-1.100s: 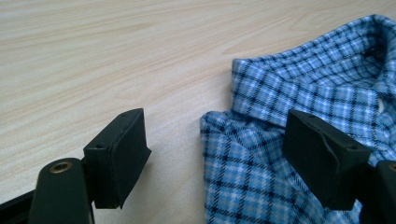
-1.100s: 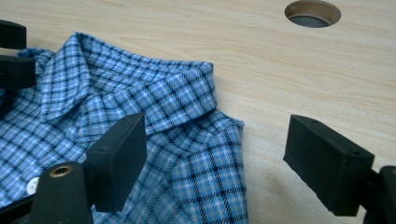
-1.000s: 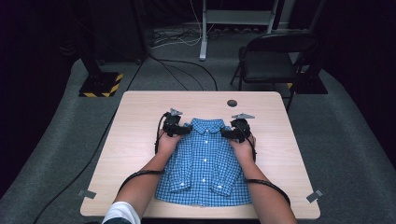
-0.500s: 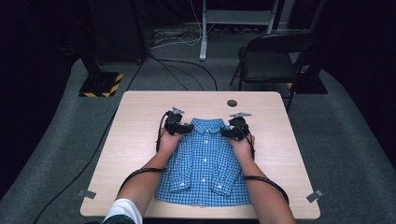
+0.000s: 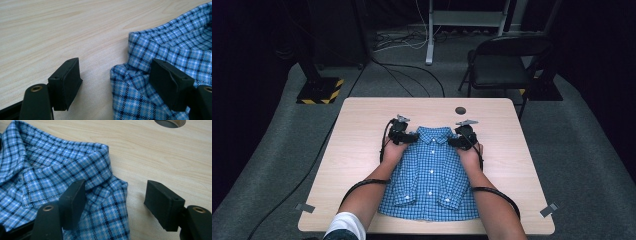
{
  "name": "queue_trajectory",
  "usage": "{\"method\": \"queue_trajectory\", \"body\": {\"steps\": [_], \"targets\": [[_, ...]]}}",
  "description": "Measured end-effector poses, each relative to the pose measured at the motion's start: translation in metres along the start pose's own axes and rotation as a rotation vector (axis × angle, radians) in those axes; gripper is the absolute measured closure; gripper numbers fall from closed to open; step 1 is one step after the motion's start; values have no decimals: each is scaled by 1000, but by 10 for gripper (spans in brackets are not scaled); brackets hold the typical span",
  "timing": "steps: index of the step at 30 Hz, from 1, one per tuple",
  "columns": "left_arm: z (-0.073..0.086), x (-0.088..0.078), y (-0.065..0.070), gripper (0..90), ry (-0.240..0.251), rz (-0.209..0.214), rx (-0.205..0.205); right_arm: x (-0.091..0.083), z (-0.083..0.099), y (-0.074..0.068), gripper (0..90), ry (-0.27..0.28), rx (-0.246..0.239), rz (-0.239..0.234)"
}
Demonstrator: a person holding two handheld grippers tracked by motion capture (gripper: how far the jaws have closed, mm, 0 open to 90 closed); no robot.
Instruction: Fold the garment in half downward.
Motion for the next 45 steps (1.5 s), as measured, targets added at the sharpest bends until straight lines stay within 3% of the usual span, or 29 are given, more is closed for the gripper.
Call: {"method": "queue_trajectory", "body": {"steps": [7, 21, 28, 33, 45], "targets": [[0, 0, 2, 313, -1, 3, 32, 0, -1, -2, 399, 5, -4, -7], [-2, -2, 1, 508, -10, 19, 35, 0, -2, -5, 503, -1, -18, -33], [-3, -2, 5, 666, -10, 22, 54, 1, -3, -6, 545, -7, -20, -43], [-3, -3, 10, 746, -17, 23, 89, -1, -3, -7, 625, -11, -25, -54], [-2, -3, 13, 841, -3, 45, 86, -3, -1, -13, 845, -2, 2, -73]]}}
Point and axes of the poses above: each handheld gripper's, and its own axes: x roughly forward along the jaws, z roughly out of its underside, y roughly to its right, the point moved 7 cm from there along x, roughly forward along the jaws, and after that the axes turned 13 degrees about y, right-handed, at the moved point
